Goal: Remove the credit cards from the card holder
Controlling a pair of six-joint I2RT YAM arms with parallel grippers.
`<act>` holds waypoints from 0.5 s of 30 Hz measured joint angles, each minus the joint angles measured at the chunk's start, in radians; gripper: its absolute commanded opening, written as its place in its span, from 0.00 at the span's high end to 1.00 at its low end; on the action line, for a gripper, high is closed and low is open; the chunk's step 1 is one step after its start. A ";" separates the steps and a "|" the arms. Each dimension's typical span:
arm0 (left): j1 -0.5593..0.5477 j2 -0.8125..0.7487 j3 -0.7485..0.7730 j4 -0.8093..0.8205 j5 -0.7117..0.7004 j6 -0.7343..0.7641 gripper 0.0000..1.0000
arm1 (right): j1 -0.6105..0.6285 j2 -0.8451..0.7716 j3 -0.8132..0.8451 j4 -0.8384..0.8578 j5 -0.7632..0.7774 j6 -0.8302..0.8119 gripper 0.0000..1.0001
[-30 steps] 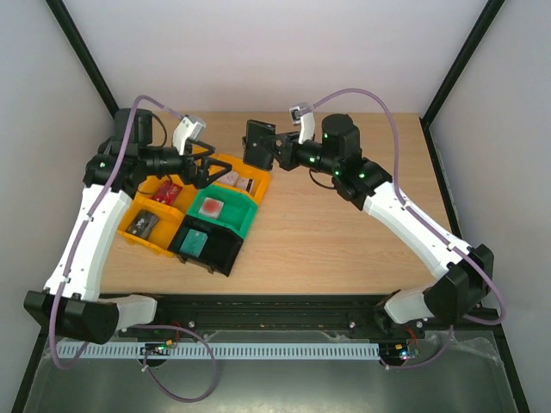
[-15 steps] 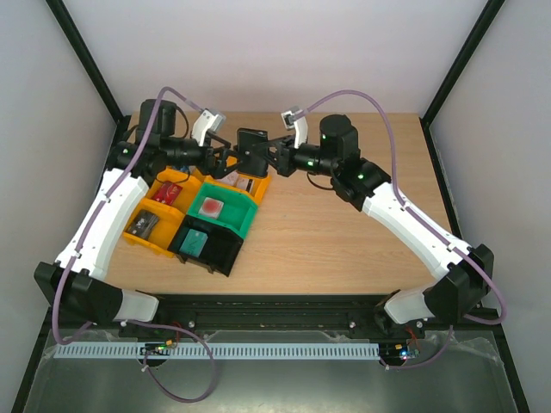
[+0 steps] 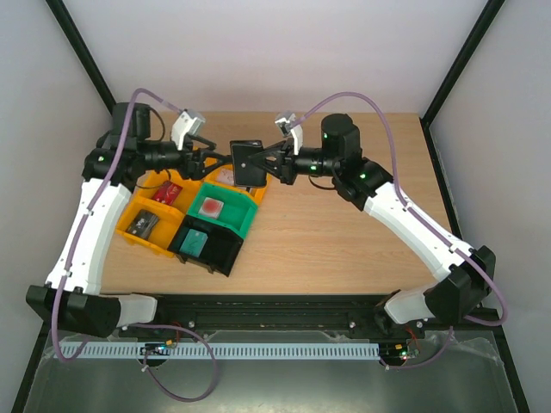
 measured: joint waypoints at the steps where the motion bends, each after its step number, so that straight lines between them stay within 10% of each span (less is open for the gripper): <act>1: 0.015 -0.011 -0.002 -0.009 0.009 0.012 0.31 | 0.000 -0.001 0.000 0.000 -0.016 -0.004 0.98; 15: 0.006 -0.021 0.024 -0.091 0.125 0.045 0.43 | -0.001 -0.004 0.000 0.061 -0.148 0.031 0.98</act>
